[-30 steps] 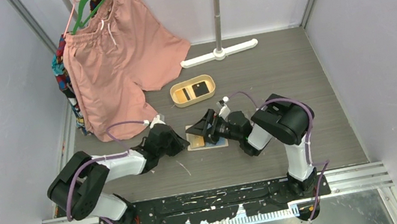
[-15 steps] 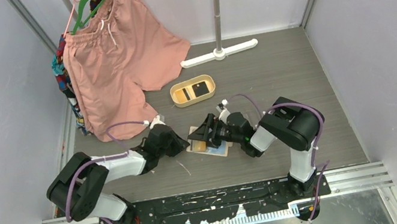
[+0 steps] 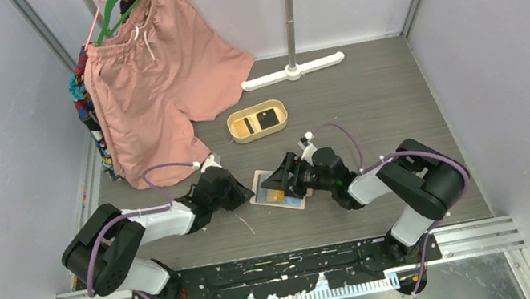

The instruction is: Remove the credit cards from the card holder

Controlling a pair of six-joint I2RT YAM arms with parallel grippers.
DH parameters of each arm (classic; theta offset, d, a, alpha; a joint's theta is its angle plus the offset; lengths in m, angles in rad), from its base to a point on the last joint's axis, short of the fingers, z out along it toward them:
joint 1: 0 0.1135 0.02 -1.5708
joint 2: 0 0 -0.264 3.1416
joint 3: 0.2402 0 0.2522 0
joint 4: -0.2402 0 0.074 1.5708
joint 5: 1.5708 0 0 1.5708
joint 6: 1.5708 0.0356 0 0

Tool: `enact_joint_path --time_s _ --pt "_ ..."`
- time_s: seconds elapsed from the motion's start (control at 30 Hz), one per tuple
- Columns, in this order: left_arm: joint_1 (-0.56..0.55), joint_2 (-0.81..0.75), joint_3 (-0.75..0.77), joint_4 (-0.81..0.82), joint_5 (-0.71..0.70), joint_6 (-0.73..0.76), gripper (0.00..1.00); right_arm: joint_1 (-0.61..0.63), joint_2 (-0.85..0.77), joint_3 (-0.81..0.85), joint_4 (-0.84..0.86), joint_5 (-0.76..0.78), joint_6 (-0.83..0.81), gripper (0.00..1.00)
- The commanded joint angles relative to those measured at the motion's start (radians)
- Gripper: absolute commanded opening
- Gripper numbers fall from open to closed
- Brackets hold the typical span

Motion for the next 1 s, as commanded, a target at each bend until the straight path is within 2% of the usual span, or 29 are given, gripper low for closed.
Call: enact_joint_path --time_s 0.0,0.07,0.2,0.27,0.37,0.4,0.5,0.67,0.97 --pt "-0.003 -0.007 -0.011 -0.050 -0.024 0.007 0.00 -0.023 -0.103 -0.011 -0.089 -0.009 -0.070 0.73" --pt "-0.003 -0.003 -0.008 -0.050 -0.024 0.007 0.00 -0.032 -0.122 -0.010 -0.133 -0.002 -0.088 0.69" --pt "-0.003 0.004 -0.004 -0.047 -0.019 0.008 0.00 -0.042 -0.107 -0.007 -0.169 0.005 -0.101 0.50" --pt "-0.003 0.007 -0.002 -0.047 -0.018 0.008 0.00 -0.043 -0.091 -0.007 -0.169 0.007 -0.103 0.37" --pt "-0.003 0.008 0.000 -0.050 -0.018 0.009 0.00 -0.043 -0.074 -0.005 -0.183 0.014 -0.110 0.04" --pt "-0.003 0.009 0.001 -0.051 -0.018 0.009 0.00 -0.044 -0.072 -0.004 -0.193 0.017 -0.115 0.01" --pt "-0.003 0.011 0.003 -0.053 -0.016 0.011 0.00 -0.046 -0.078 -0.003 -0.226 0.018 -0.129 0.01" --pt "-0.003 0.010 0.003 -0.054 -0.016 0.012 0.00 -0.057 -0.169 0.000 -0.386 0.035 -0.191 0.01" --pt "-0.003 0.030 -0.005 -0.029 -0.013 0.003 0.00 -0.101 -0.419 0.114 -0.856 0.045 -0.365 0.01"
